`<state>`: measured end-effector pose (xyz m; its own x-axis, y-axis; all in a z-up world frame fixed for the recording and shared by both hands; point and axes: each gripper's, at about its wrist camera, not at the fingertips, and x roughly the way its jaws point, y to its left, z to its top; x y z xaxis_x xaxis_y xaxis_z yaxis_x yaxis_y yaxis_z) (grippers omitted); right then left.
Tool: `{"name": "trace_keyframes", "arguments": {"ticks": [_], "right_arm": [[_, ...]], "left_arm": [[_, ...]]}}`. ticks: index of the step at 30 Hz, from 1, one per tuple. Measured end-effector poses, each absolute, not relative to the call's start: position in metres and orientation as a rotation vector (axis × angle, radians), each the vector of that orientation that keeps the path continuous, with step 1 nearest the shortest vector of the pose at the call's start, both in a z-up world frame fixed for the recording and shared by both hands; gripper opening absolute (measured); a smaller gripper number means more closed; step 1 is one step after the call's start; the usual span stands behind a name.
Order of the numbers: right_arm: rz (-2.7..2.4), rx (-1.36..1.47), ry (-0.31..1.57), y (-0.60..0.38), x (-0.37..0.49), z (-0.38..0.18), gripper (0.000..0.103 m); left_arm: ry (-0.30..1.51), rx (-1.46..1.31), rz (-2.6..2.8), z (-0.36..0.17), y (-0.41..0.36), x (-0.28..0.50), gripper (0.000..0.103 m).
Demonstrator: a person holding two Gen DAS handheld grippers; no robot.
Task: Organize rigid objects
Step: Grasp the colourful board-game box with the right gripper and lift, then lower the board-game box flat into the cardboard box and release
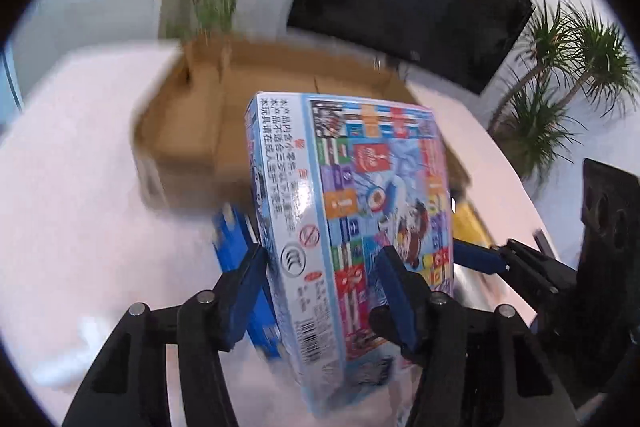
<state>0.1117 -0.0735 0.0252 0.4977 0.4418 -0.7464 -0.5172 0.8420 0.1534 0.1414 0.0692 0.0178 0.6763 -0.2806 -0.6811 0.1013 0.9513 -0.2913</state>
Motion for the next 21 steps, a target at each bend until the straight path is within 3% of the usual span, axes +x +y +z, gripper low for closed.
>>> {"name": "trace_keyframes", "arguments": {"ticks": [6, 11, 15, 21], "right_arm": [[0.572, -0.035, 0.698, -0.060, 0.165, 0.093, 0.088], [0.558, 0.016, 0.739, -0.049, 0.252, 0.103, 0.088], [0.536, 0.105, 0.928, -0.038, 0.327, 0.048, 0.088], [0.496, 0.080, 1.154, -0.019, 0.367, -0.020, 0.087]], "left_arm": [[0.697, -0.162, -0.213, 0.085, 0.081, 0.208, 0.057], [0.789, -0.156, -0.226, 0.083, 0.093, 0.291, 0.057], [0.951, -0.172, -0.237, 0.029, 0.101, 0.349, 0.057], [1.068, -0.190, -0.206, -0.027, 0.103, 0.355, 0.047]]}}
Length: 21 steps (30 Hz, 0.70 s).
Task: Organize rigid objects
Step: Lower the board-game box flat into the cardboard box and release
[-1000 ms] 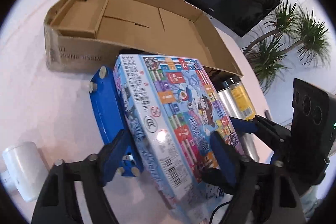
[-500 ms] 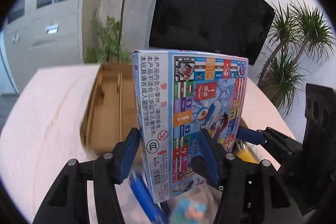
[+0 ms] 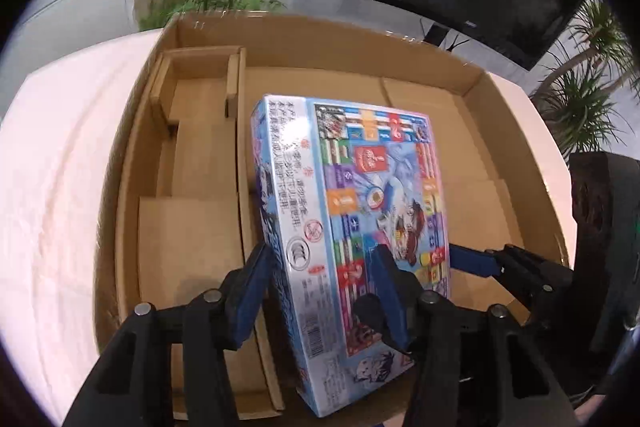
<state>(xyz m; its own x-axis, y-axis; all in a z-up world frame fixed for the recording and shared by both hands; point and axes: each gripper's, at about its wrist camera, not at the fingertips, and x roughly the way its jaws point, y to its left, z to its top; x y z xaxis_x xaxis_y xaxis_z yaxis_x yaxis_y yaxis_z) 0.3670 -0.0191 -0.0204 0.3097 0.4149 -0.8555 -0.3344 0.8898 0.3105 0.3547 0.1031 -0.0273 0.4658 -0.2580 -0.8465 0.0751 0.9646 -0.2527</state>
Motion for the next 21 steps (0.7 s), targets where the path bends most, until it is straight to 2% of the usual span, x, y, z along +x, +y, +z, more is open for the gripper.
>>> {"name": "trace_keyframes", "arguments": {"ticks": [5, 6, 7, 8, 11, 12, 14, 15, 17, 19, 21], "right_arm": [[0.504, 0.026, 1.159, -0.005, 0.367, -0.023, 0.087], [0.515, 0.015, 1.189, 0.005, 0.371, -0.030, 0.088], [0.538, 0.005, 1.233, 0.012, 0.369, -0.042, 0.097], [0.548, -0.005, 1.268, 0.015, 0.365, -0.047, 0.100], [0.585, -0.024, 1.179, 0.005, 0.347, -0.021, 0.099], [0.594, -0.014, 1.141, -0.005, 0.337, -0.007, 0.099], [0.581, 0.018, 1.010, -0.050, 0.298, 0.036, 0.101], [0.565, 0.021, 0.964, -0.065, 0.282, 0.049, 0.102], [0.502, -0.012, 0.872, -0.107, 0.235, 0.068, 0.103], [0.478, -0.045, 0.885, -0.134, 0.201, 0.062, 0.103], [0.474, -0.062, 0.938, -0.152, 0.176, 0.043, 0.098]], "left_arm": [[1.018, -0.177, -0.246, -0.010, 0.107, 0.328, 0.047], [1.002, -0.167, -0.254, -0.005, 0.108, 0.321, 0.047], [0.976, -0.148, -0.243, 0.002, 0.109, 0.310, 0.047], [0.957, -0.141, -0.228, 0.007, 0.112, 0.300, 0.047], [0.894, -0.167, -0.232, 0.024, 0.124, 0.267, 0.047], [0.859, -0.171, -0.235, 0.031, 0.126, 0.251, 0.051], [0.786, -0.184, -0.247, 0.043, 0.125, 0.218, 0.069], [0.747, -0.196, -0.228, 0.047, 0.121, 0.197, 0.090], [0.707, -0.209, -0.220, 0.049, 0.113, 0.170, 0.093], [0.745, -0.251, -0.265, 0.044, 0.099, 0.162, 0.093], [0.824, -0.343, -0.347, 0.029, 0.083, 0.156, 0.093]]}}
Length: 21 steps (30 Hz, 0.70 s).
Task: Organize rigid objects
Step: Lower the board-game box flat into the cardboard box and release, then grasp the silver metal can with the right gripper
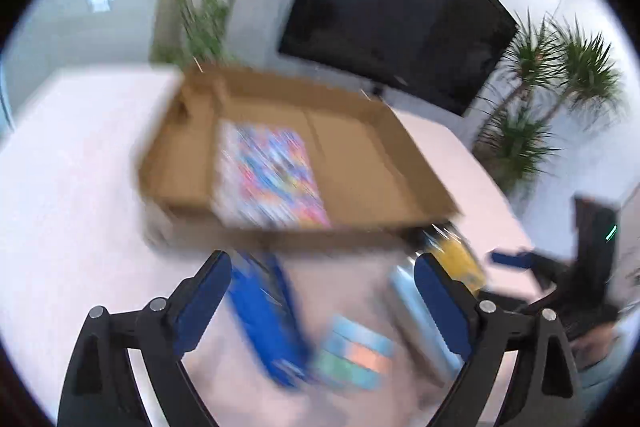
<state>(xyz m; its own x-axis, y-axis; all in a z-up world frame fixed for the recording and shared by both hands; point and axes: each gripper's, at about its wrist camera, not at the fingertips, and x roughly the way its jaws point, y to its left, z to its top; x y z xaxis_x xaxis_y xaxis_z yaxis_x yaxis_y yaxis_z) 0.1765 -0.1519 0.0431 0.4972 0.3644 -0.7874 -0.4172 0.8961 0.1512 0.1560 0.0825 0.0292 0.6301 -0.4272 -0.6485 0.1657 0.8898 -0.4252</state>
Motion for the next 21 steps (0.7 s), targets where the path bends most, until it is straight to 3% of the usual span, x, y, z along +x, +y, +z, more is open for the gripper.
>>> {"name": "trace_keyframes", "arguments": {"ticks": [2, 7, 14, 21], "right_arm": [[0.456, -0.064, 0.978, -0.170, 0.154, 0.025, 0.095], [0.470, -0.111, 1.017, -0.175, 0.126, -0.013, 0.072], [0.646, -0.023, 1.060, -0.165, 0.116, -0.034, 0.073], [0.742, 0.122, 1.217, -0.158, 0.133, -0.071, 0.089]], "left_arm": [[0.886, -0.399, -0.406, 0.017, 0.065, 0.152, 0.093], [1.004, -0.465, -0.514, -0.005, 0.016, 0.142, 0.093], [1.122, -0.484, -0.507, -0.027, -0.011, 0.139, 0.093], [1.263, -0.431, -0.428, -0.057, -0.034, 0.148, 0.088]]}}
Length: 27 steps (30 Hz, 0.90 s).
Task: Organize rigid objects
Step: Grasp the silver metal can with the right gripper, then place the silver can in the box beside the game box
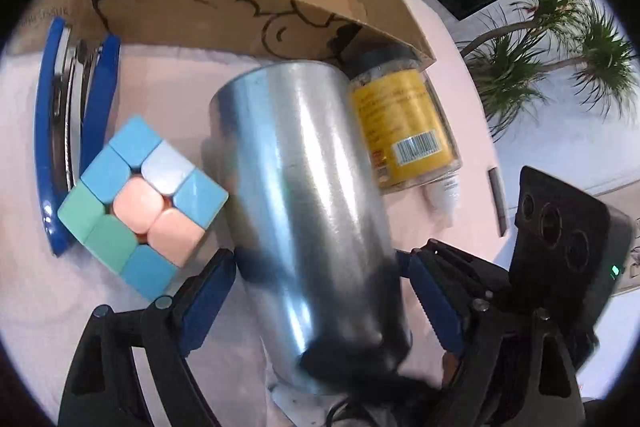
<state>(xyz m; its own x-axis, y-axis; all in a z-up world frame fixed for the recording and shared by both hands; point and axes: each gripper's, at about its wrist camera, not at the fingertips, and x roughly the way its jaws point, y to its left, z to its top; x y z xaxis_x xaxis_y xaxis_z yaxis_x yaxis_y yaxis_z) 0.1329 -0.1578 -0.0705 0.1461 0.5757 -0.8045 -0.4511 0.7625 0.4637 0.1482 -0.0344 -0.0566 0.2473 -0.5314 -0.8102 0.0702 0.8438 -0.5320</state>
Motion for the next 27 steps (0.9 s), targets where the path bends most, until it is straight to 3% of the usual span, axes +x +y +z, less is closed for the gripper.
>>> {"name": "trace_keyframes", "arguments": {"ticks": [3, 6, 12, 17, 22, 27], "right_arm": [[0.698, 0.079, 1.196, -0.141, 0.129, -0.079, 0.090], [0.682, 0.051, 1.127, -0.135, 0.122, -0.062, 0.090], [0.674, 0.050, 0.881, -0.141, 0.139, 0.023, 0.090], [0.671, 0.020, 0.803, -0.127, 0.197, 0.069, 0.090], [0.678, 0.023, 0.858, -0.110, 0.262, 0.087, 0.090], [0.662, 0.076, 0.967, -0.108, 0.318, 0.056, 0.090]], "left_arm": [[1.233, -0.445, -0.410, -0.055, -0.031, 0.145, 0.086], [1.121, -0.405, -0.431, -0.020, -0.033, 0.138, 0.085], [0.890, -0.281, -0.459, 0.070, -0.038, 0.175, 0.085], [0.852, -0.267, -0.458, 0.108, -0.018, 0.239, 0.085], [0.897, -0.310, -0.465, 0.108, 0.009, 0.303, 0.085], [1.034, -0.383, -0.485, 0.054, 0.026, 0.351, 0.085]]}}
